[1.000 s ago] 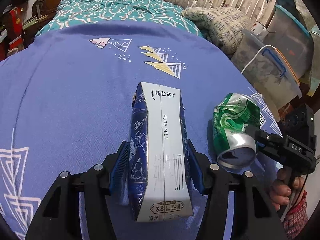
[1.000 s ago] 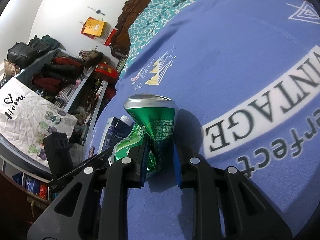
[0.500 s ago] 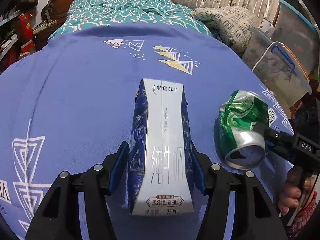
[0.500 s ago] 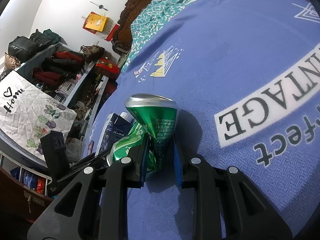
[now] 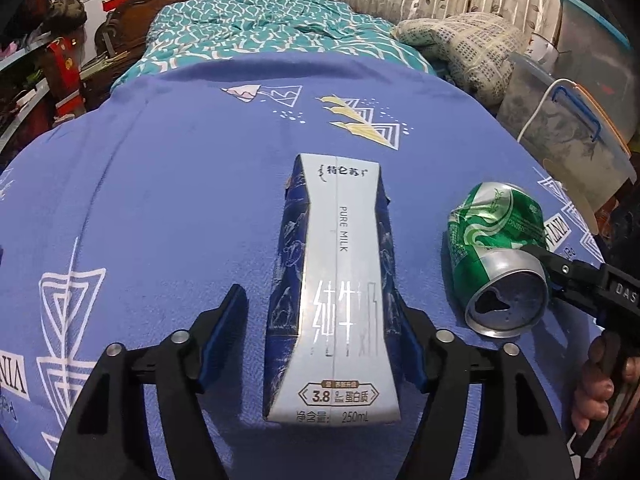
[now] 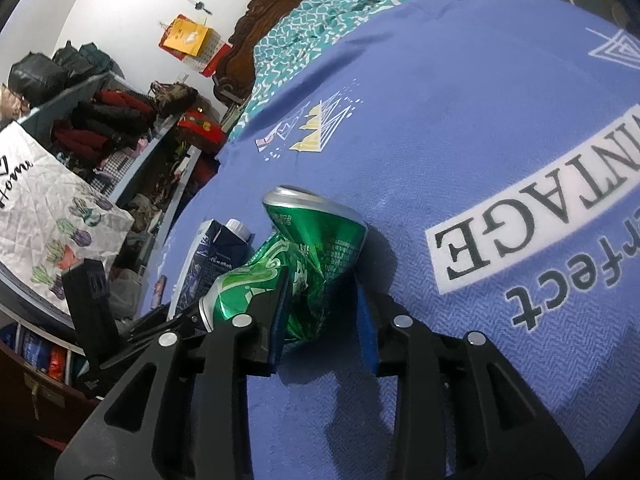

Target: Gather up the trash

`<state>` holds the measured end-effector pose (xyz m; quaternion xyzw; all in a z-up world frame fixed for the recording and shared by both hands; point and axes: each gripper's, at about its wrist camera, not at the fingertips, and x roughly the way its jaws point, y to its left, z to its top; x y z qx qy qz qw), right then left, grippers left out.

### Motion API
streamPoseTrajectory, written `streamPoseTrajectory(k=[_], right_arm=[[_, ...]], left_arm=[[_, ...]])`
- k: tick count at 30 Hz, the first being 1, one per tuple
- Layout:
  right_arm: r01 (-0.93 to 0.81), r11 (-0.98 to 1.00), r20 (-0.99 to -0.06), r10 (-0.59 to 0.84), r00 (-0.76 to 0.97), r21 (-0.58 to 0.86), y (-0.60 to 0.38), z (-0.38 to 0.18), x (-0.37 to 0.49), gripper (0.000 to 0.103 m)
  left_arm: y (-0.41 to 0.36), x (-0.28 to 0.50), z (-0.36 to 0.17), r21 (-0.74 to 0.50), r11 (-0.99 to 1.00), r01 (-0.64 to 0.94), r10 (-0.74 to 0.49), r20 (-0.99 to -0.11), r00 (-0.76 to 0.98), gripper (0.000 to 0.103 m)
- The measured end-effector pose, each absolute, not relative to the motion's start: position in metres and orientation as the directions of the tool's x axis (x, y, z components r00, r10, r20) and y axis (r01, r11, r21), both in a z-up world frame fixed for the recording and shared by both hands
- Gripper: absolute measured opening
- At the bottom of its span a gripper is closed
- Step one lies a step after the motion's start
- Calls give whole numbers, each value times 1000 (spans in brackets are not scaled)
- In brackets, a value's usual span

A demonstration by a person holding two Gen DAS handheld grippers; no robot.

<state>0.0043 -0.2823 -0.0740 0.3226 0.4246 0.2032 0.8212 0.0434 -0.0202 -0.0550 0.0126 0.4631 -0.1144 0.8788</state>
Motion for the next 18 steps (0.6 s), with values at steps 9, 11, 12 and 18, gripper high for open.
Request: streamPoseTrajectory(k=[9,11,12,18], right_arm=[[-83,759,-586,562,584,645,-273,-64,0,55],[-81,762,-588,558,586,642,-273,-63,-1,55],[-81,763,-589,557,586,641,-272,-64,0,55],[-80,767,-592,552,587,636,-271,-63,0,55]], left_arm=[[-18,41,-54,-43,983,180,-139,-814,565,76],[-18,41,-54,-34,984,173,-128,-814,567,77],[-18,41,-54,-32,985,169,-124,-814,567,79],[-14,43,-54,-32,989,145,-109,-820,562,85]])
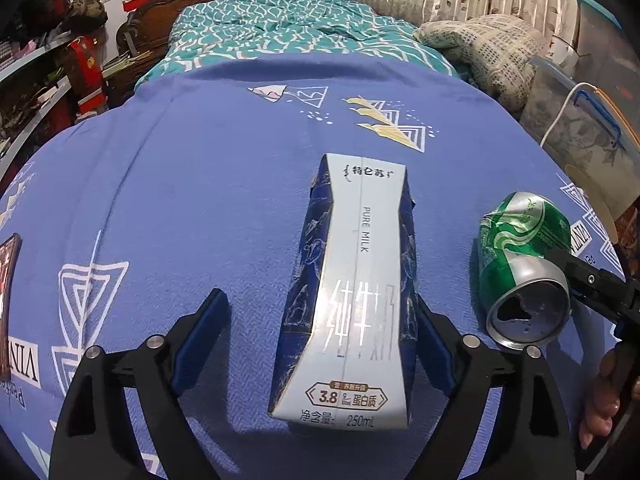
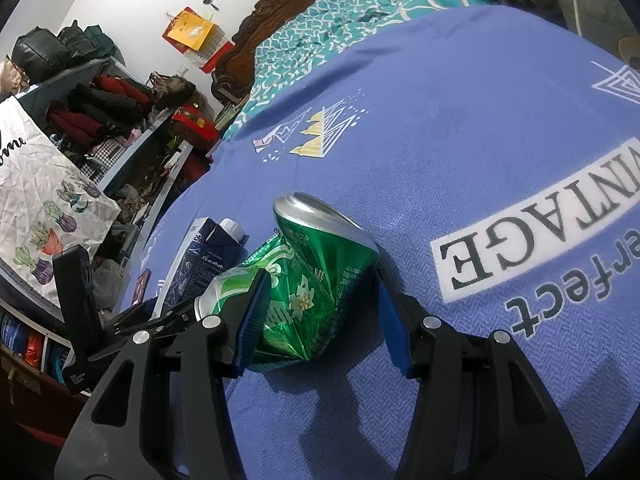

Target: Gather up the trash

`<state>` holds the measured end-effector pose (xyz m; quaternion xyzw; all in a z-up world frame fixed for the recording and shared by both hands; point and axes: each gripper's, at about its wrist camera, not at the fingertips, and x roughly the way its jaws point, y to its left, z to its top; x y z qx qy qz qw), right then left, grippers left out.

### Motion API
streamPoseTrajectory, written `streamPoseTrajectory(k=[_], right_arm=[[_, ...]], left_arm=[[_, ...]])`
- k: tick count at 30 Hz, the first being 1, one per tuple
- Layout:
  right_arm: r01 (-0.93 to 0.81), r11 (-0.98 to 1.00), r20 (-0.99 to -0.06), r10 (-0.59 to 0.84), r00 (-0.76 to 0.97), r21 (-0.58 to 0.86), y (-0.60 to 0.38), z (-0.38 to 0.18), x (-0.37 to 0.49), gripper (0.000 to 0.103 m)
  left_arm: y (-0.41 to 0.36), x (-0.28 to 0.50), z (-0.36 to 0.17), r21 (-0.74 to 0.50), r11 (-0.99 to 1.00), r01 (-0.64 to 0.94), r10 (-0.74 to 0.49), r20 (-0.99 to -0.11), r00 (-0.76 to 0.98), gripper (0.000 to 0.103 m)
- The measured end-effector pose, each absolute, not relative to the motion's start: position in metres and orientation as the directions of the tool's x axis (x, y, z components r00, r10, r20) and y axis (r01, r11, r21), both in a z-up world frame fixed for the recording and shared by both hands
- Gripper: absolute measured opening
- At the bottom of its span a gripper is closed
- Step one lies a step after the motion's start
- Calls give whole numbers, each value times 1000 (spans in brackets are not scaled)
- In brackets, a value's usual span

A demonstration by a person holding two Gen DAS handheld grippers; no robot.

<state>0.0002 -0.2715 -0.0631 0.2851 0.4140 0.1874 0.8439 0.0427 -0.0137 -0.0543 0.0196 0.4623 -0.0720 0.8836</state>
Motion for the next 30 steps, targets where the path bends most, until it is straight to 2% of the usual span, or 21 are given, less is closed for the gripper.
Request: streamPoseTrajectory(k=[8,15,30], right_arm=[[-81,735,-572,587,573,673,-260,-65,15,55],[-112,736,-575,605,551,668,-239,-63,26,55],[-113,716,-545,614,571,689,-248,-63,22,61]], left_arm=[[-9,45,-54,-13,995,95,-64,-821,568,87],[0,50,-56,-32,998,46,-52,-833,551,95],[0,50,-58,-17,999,39,-36,-838,545,96]])
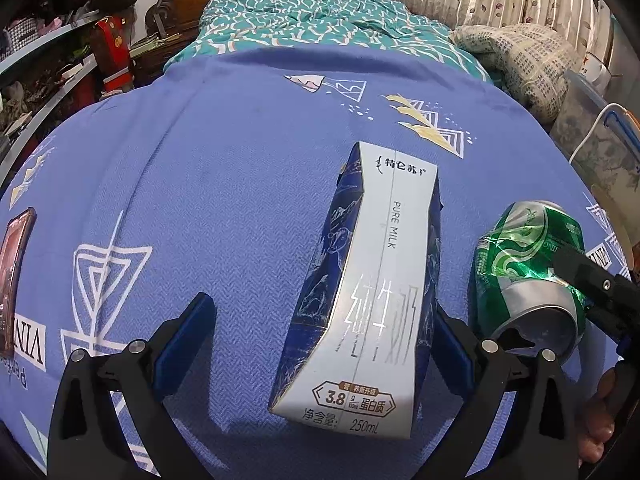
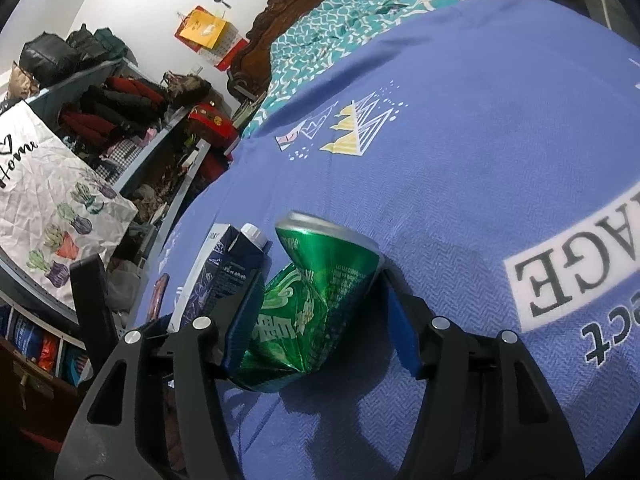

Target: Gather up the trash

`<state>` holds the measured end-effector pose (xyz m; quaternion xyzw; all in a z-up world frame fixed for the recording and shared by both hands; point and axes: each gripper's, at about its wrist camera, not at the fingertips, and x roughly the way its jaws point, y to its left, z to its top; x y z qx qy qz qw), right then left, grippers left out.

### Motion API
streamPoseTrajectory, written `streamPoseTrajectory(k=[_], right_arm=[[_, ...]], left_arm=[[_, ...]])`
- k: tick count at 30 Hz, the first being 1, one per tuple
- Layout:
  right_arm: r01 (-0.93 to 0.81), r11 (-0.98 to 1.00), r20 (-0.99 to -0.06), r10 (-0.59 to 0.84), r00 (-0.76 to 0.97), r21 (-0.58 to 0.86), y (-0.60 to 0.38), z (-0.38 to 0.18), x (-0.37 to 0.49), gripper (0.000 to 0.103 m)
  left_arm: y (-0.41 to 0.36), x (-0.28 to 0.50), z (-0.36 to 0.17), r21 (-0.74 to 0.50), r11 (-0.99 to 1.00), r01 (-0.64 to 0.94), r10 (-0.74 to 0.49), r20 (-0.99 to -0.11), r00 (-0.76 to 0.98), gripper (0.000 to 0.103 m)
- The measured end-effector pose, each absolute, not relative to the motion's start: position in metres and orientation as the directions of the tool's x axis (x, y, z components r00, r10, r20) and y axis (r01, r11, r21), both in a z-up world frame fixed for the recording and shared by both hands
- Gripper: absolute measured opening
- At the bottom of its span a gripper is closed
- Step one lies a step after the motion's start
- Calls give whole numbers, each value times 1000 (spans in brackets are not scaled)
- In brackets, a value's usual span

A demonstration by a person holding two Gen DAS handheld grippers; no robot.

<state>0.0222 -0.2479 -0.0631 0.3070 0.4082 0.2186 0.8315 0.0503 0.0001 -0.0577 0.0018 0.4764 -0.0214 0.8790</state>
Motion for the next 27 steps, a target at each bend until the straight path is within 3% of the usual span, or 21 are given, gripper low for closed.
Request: streamPoseTrajectory(k=[22,27], right_arm=[[-100,712,-531,602,596,695,-256,-61,21,67],[-99,735,-545,579,606,671,-253,-59,21,74]], left_arm=[[-6,51,-59,27,998,55,-6,-848,531,95],[-6,51,-59,28,998,55,-6,-848,531,95]])
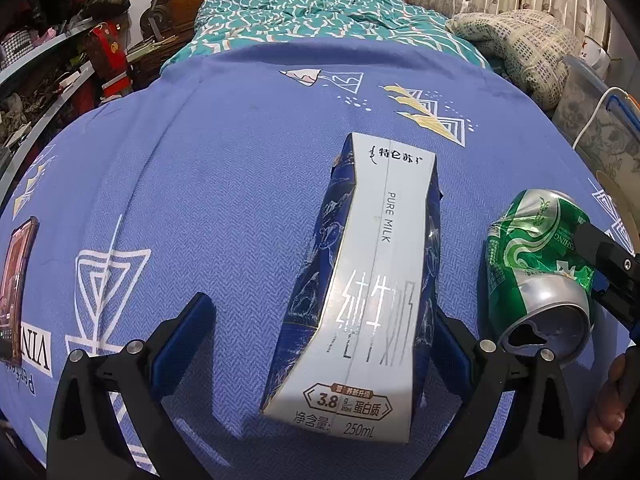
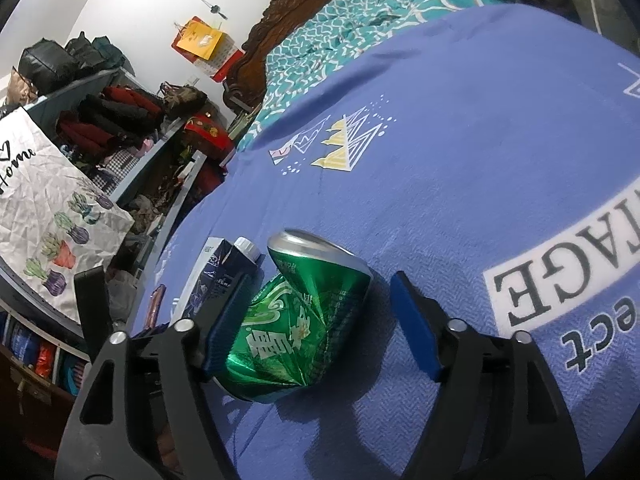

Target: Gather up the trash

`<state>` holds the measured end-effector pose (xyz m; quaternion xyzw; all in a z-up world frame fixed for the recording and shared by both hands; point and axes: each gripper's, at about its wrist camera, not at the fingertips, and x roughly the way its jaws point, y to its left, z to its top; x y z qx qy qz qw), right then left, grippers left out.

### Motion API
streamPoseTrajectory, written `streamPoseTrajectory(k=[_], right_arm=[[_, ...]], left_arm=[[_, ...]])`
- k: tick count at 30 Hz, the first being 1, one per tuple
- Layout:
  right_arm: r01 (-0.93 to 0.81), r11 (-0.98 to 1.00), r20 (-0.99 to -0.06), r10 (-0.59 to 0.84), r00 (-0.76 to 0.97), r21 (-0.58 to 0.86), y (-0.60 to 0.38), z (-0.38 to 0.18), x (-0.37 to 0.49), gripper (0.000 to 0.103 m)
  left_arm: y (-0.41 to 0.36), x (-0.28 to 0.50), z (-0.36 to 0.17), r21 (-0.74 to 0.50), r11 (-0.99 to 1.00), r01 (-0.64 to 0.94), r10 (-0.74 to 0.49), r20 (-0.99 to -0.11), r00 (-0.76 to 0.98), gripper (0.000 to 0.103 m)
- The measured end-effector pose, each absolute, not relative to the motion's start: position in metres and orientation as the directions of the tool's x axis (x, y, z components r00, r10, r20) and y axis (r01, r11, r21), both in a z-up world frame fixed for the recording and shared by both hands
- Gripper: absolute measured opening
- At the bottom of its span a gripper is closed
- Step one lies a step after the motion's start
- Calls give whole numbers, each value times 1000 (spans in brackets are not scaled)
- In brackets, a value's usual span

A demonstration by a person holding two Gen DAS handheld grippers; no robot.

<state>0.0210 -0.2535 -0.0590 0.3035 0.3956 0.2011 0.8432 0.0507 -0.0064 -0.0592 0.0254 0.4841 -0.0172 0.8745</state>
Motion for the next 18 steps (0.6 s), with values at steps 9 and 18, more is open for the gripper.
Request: streamPoseTrajectory(k=[9,18], right_arm=[[-75,742,-546,555,628,666,-257,-59,18,75],[-78,745,-550,554,625,663,-260,-61,16,76]], left_arm=[[-6,52,-59,29,998,62,-9,-846,532,95],[-6,51,-61,29,998,61,-8,-846,533,95]])
